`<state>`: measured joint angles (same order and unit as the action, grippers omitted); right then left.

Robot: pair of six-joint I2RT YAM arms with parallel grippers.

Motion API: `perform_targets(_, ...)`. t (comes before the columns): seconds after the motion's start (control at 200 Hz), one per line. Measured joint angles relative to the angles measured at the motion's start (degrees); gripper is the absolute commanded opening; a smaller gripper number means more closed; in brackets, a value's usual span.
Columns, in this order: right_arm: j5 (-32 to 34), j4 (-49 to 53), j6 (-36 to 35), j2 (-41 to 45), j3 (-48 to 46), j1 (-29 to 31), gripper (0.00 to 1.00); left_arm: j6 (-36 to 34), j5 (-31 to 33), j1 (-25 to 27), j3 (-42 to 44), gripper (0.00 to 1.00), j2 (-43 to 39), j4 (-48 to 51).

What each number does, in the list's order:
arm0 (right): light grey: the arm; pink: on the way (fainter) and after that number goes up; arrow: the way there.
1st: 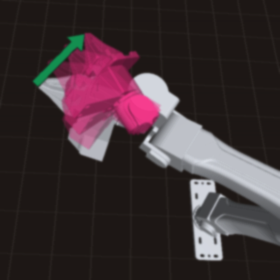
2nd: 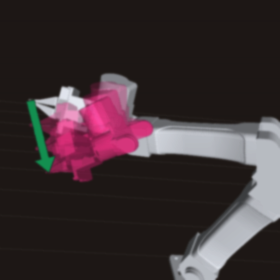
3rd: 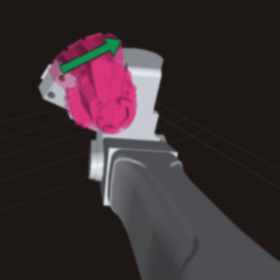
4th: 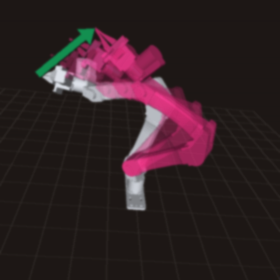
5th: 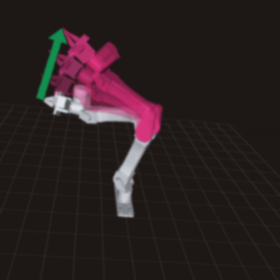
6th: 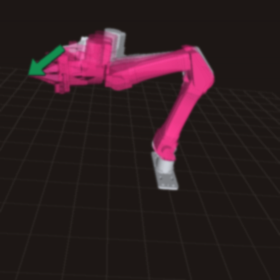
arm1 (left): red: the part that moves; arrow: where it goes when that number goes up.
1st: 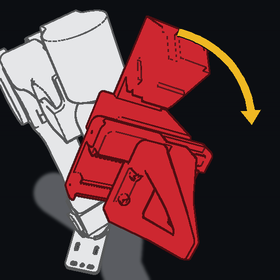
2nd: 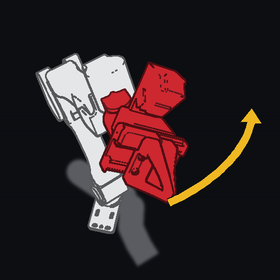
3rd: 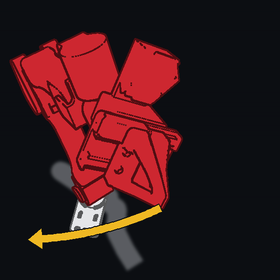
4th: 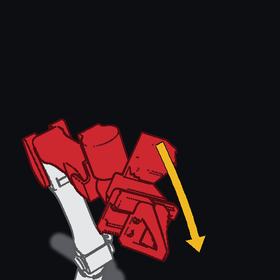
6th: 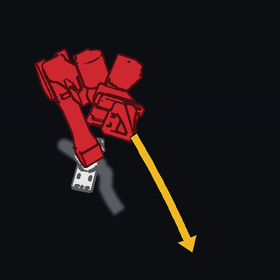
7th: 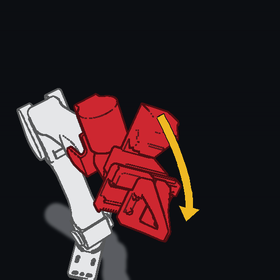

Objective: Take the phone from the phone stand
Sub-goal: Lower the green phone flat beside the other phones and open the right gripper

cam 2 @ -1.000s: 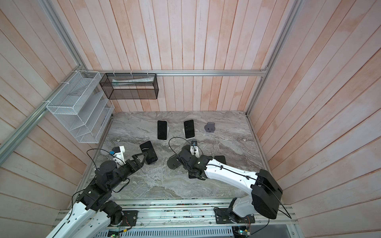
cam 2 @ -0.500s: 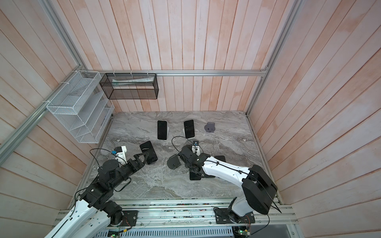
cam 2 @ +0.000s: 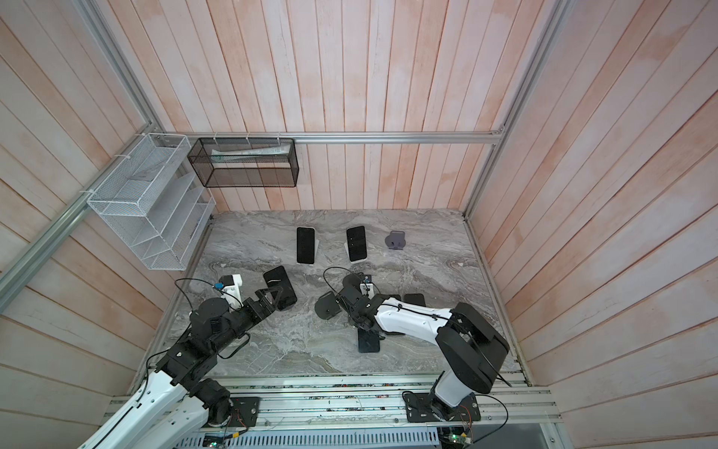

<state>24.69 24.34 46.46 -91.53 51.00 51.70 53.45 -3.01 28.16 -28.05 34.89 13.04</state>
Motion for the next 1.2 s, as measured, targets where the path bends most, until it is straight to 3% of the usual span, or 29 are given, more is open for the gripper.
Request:
perform_targets(0.605,-0.4,-4.0,-1.6,-5.6,0.0,-1.4,0.72,0.2,0.0,0.0,0.0,1.0,1.2,0.0)
perform_targets(1.2,-0.2,-7.2,-5.4,-6.9,0.9,-2.8,0.86,0.4,0.5,0.0,-1.9,1.0,0.8,1.5)
